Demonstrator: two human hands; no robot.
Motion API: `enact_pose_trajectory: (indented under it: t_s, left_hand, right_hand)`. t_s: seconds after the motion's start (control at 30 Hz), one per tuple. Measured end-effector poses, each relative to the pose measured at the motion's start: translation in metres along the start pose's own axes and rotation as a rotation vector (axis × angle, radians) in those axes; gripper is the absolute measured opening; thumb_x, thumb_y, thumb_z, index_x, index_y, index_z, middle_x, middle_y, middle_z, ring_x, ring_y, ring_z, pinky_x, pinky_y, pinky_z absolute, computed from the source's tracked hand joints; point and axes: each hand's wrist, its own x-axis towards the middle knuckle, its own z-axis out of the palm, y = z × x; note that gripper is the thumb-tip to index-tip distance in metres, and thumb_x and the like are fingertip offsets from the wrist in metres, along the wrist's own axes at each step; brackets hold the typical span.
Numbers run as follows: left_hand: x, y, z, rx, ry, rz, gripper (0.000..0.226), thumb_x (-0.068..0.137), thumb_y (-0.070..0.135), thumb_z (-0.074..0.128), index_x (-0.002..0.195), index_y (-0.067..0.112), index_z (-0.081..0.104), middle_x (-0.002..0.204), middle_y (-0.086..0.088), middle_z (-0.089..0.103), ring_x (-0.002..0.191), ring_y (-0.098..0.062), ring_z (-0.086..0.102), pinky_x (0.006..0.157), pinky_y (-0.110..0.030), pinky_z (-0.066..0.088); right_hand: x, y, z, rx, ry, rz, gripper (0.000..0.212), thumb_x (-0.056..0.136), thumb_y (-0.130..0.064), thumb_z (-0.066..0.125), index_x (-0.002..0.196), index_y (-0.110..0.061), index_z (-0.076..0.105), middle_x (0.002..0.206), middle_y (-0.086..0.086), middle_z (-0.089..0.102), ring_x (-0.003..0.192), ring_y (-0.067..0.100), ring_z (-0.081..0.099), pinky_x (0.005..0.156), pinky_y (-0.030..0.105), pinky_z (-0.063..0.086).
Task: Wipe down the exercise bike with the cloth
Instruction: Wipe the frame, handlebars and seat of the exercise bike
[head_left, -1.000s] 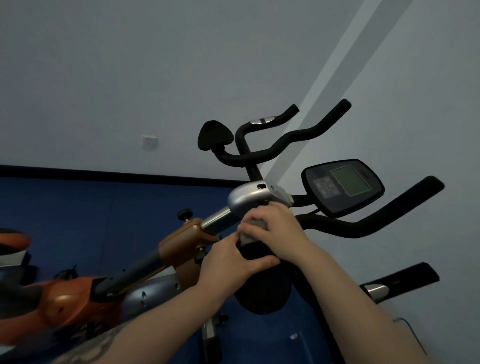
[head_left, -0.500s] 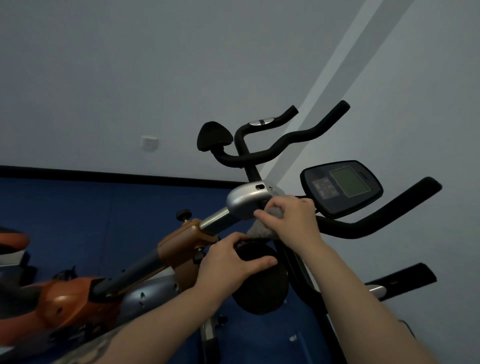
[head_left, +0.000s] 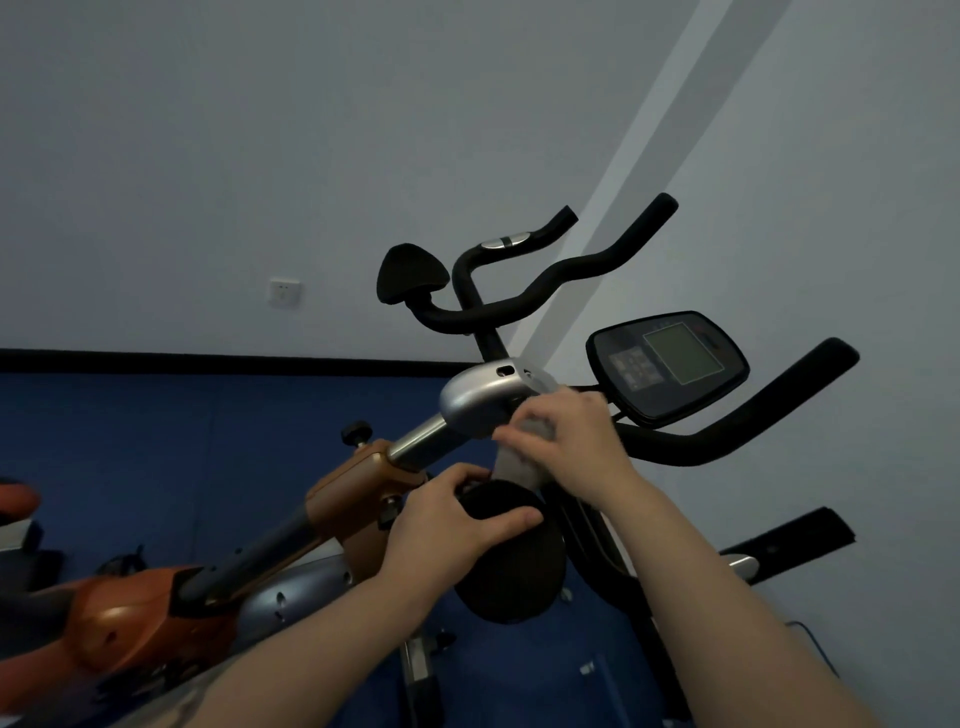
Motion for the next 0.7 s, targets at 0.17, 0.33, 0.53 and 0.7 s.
enact_pose_trajectory:
  t_s: [0.17,0.33,0.53,0.7]
  left_hand:
    - [-0.001,0.001,0.000,-0.030,-0.008,0.004,0.069,0.043,0.084,0.072,0.101,0.048,0.060,0.094,0.024,0.069,0.088,0.008,0.063,0.079,-0.030,0.058]
    - [-0.001,0.002,0.001,-0.018,-0.005,-0.011,0.069,0.039,0.087,0.070,0.097,0.050,0.059,0.096,0.024,0.066,0.089,0.010,0.060,0.076,-0.021,0.055]
    - [-0.001,-0.001,0.000,0.001,0.003,0.007,0.068,0.043,0.086,0.070,0.099,0.049,0.059,0.093,0.023,0.067,0.086,0.012,0.061,0.075,-0.023,0.057]
    - [-0.002,-0.001,0.001,0.005,0.006,0.001,0.073,0.041,0.089,0.068,0.100,0.049,0.059,0.095,0.023,0.067,0.087,0.011,0.061,0.077,-0.026,0.058]
  right_hand:
    - [-0.001,-0.017,0.011,-0.101,-0.179,-0.108,0.022,0.081,-0.063,0.056,0.078,-0.041,0.061,0.083,-0.018,0.059,0.090,0.004,0.049,0.089,0.033,0.029]
    - [0.013,-0.005,-0.015,-0.174,-0.034,0.017,0.024,0.086,-0.053,0.063,0.079,-0.030,0.067,0.072,-0.020,0.047,0.081,0.008,0.049,0.085,0.038,0.039]
    - [0.017,-0.015,-0.008,-0.221,-0.287,-0.126,0.025,0.085,-0.058,0.059,0.083,-0.034,0.065,0.085,-0.014,0.058,0.089,0.012,0.053,0.088,0.038,0.040]
    - [0.010,-0.012,-0.004,-0.153,-0.235,-0.135,0.023,0.084,-0.060,0.056,0.079,-0.038,0.060,0.082,-0.018,0.057,0.088,0.007,0.053,0.086,0.032,0.034]
